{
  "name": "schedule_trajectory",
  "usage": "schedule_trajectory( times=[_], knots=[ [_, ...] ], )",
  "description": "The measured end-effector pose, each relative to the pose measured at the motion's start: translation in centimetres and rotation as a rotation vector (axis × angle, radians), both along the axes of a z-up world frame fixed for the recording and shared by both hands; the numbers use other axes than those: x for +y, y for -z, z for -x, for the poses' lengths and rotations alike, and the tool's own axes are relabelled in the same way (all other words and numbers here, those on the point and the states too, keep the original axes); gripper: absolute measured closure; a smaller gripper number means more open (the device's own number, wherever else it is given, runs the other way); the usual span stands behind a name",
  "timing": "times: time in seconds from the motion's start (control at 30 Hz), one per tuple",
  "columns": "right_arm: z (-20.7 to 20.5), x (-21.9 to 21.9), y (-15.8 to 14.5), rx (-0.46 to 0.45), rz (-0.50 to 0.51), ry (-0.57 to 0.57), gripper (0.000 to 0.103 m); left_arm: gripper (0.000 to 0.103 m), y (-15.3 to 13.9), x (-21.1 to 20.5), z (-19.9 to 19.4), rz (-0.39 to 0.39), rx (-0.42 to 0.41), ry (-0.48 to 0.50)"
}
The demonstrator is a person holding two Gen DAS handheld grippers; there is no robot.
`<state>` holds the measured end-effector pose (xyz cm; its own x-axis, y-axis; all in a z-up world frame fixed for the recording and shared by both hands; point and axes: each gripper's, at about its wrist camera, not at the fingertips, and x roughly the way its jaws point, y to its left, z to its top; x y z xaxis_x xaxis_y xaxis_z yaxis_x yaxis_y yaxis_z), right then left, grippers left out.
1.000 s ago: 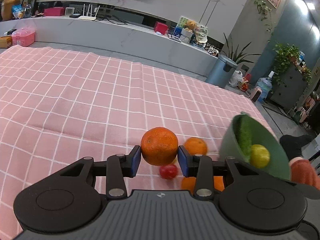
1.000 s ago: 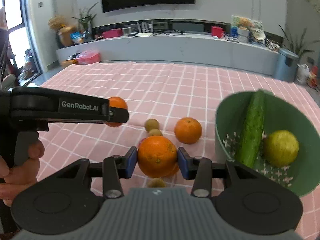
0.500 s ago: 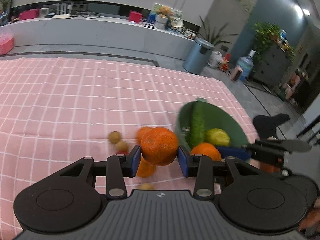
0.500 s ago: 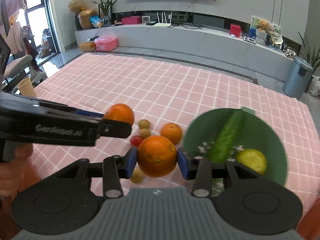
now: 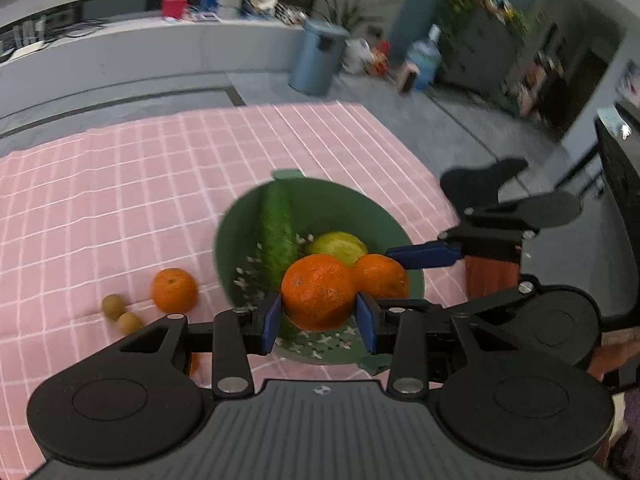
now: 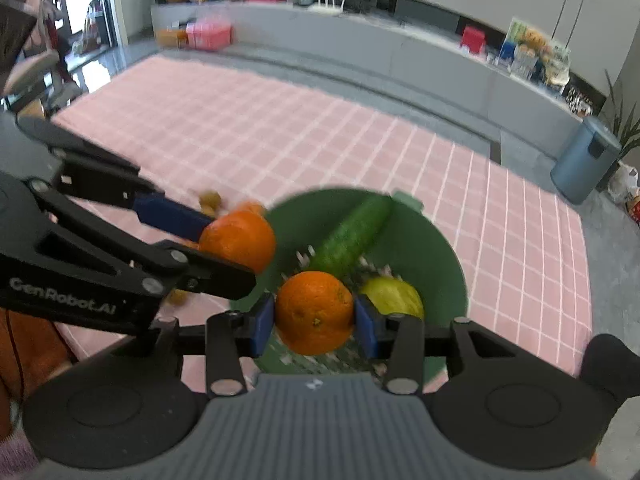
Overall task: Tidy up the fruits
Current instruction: 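Carry both oranges into the green colander and open both tools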
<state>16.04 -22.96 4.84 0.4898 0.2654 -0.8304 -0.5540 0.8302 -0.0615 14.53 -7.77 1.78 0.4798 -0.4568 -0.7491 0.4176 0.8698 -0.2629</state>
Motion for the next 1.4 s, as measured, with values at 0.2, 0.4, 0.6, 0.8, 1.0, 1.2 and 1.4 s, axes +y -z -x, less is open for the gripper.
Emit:
schedule_trajectory(
  times=[0.2,0.4,0.6,0.8,1.0,1.2,1.4],
  knots=[
    [-2.1,-1.9,2.0,0.11,0.016,0.006,0.063,0.058,1.9,-2.5,-2.1,-0.024,0.086,0.061],
    [-3.4,-2.4,3.9,0.164,0.033,-0.004,0.062,0.058,3.5,-4.0,-3.4,-0.09,0.111,0.09],
    [-4.4,-2.3,5.6,0.195,0.066,-0.022,0.062,0.058,4.9,-4.7,-4.5,-0.142,0.144,0.11],
    [-4.7,-2.0,6.9,0.211,0.097,-0.043,0.062,0.058,5.9,-5.2,-4.8,-0.193,0.155,0.118],
    [-5.1,-2.0,7.5,0.232,0.09,-0.047,0.062,0.058,6.3,-5.3,-5.0,-0.197,0.169,0.128],
    [-5.3,-1.8,7.4,0.243,0.1,-0.05,0.061,0.055,6.7,-4.8,-5.1,-0.172,0.19,0.124],
    [-5.3,-1.4,7.1,0.221,0.135,-0.037,0.051,0.045,6.5,-4.1,-4.7,-0.163,0.186,0.093]
  ],
)
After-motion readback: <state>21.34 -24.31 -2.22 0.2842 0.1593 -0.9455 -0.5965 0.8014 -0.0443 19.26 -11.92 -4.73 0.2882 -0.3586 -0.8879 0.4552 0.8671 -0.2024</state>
